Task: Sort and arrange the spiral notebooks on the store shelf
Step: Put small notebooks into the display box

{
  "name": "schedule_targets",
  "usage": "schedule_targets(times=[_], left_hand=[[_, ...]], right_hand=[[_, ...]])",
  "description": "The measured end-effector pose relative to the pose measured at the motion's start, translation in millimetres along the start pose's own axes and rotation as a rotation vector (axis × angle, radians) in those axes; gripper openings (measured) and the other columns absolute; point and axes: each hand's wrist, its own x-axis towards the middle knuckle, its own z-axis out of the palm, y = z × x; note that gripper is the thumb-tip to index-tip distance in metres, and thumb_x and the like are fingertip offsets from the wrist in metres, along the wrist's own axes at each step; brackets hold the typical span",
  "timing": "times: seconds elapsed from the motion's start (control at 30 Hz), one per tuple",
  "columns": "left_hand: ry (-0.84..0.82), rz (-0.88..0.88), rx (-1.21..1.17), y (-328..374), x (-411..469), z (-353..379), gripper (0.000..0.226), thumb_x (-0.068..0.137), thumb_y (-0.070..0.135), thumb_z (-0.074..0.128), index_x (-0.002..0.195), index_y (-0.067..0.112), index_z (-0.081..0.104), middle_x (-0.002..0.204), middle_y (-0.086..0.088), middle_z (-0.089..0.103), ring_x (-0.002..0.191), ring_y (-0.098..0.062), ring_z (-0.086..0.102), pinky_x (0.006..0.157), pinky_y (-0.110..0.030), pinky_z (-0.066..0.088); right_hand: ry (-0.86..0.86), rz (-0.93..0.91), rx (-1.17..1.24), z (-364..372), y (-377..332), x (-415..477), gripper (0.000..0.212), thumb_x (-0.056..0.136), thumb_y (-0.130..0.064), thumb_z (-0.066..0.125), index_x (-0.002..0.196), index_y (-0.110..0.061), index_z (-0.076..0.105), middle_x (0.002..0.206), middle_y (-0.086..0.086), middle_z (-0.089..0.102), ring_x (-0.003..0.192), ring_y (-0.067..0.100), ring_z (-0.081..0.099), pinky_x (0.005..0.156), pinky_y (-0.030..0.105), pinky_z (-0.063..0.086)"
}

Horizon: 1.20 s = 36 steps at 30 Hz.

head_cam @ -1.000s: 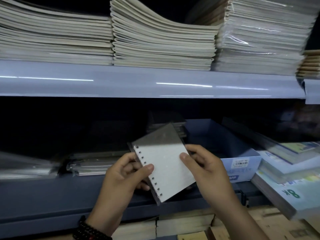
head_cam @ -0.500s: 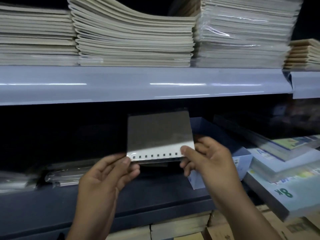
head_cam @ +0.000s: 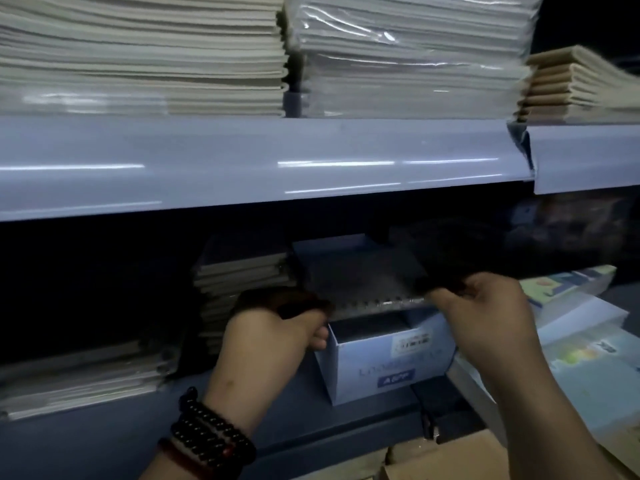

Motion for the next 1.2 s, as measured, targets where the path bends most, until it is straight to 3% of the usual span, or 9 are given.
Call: schedule_targets(times=[0.2,0.33,0.5,0.63,0.77,0.87,0.97,1.07,1.2], left_hand=[[0.009,-0.033,0.180,5.7,11.3,9.0,0.019,0.084,0.018,0.078,0.066,0.014,0.076,0.059,-0.005,0.072,0.049,-0.010,0.064,0.058,-0.024,0.053],[0.022,0.062,0.357,7.7,13.2,15.7,0.025,0.083,0.024,0.078,0.062,0.012,0.074,0.056,-0.003,0.069,0.051,-0.011,0.064,0.059,-0.030,0.057],[-0.031,0.152,0.554,8.2,5.9,18.5,0.017,0.086,0.024,0.076,0.072,0.013,0.077,0.065,-0.002,0.070,0.056,-0.007,0.062,0.053,-0.015,0.046],[-0.219,0.123,0.695,10.8,-4.6,16.3,0.030,0.095,0.043,0.062,0.081,0.017,0.072,0.079,0.005,0.072,0.069,-0.004,0.064,0.068,-0.020,0.049],[-0.264,0.207,0.809,8.6,-5.0,15.9,0.047,0.101,0.043,0.048,0.066,0.011,0.052,0.050,0.008,0.049,0.048,-0.008,0.045,0.053,-0.028,0.038],[-0.208,0.232,0.813,2.6,-7.0,15.4,0.035,0.098,0.039,0.046,0.082,0.015,0.066,0.065,0.005,0.063,0.061,-0.009,0.058,0.065,-0.035,0.051],[-0.118,0.377,0.858,6.9,-4.8,14.8,0.025,0.095,0.036,0.048,0.102,0.024,0.069,0.087,0.004,0.070,0.082,-0.013,0.066,0.078,-0.033,0.054],[-0.317,0.494,0.821,14.6,6.0,20.8,0.036,0.092,0.048,0.038,0.111,0.031,0.064,0.102,0.010,0.070,0.094,-0.010,0.065,0.087,-0.031,0.054],[-0.625,0.417,1.132,17.9,14.4,35.1,0.072,0.079,0.090,0.035,0.091,0.023,0.062,0.074,0.006,0.067,0.064,-0.011,0.062,0.059,-0.034,0.055]], right_hand=[[-0.067,-0.024,-0.220,-5.0,4.2,10.0,0.039,0.081,-0.021,0.080,0.048,-0.017,0.059,0.042,-0.009,0.058,0.050,0.013,0.055,0.050,0.025,0.035],[-0.019,-0.048,-0.285,-5.5,5.5,10.2,0.041,0.081,-0.022,0.080,0.048,-0.019,0.056,0.041,-0.009,0.056,0.053,0.011,0.055,0.050,0.024,0.033],[-0.037,-0.098,-0.357,-5.8,6.7,8.4,0.017,0.081,-0.022,0.078,0.066,-0.017,0.072,0.064,0.000,0.069,0.069,0.022,0.066,0.064,0.036,0.055],[-0.160,-0.106,-0.481,-5.7,2.6,2.7,0.015,0.084,-0.027,0.071,0.069,-0.026,0.074,0.071,-0.003,0.072,0.075,0.024,0.067,0.070,0.039,0.057],[-0.228,-0.128,-0.605,-4.9,2.6,-0.6,0.044,0.094,-0.037,0.058,0.058,-0.012,0.059,0.058,0.005,0.058,0.064,0.027,0.060,0.061,0.034,0.050],[-0.207,-0.118,-0.568,-4.4,3.5,-1.7,0.050,0.095,-0.035,0.058,0.053,-0.008,0.050,0.052,0.005,0.051,0.058,0.026,0.057,0.056,0.033,0.045],[-0.201,-0.143,-0.547,-3.0,2.0,-3.7,0.044,0.094,-0.032,0.058,0.057,-0.009,0.054,0.053,0.004,0.054,0.059,0.025,0.058,0.057,0.034,0.047],[-0.134,-0.271,-0.550,-1.6,1.1,-5.0,0.027,0.091,-0.025,0.058,0.067,-0.014,0.063,0.062,0.001,0.059,0.071,0.027,0.059,0.062,0.037,0.052],[-0.236,-0.489,-0.469,2.0,-0.8,-4.1,0.034,0.093,-0.030,0.055,0.062,-0.015,0.054,0.055,-0.004,0.050,0.066,0.024,0.053,0.060,0.036,0.039]])
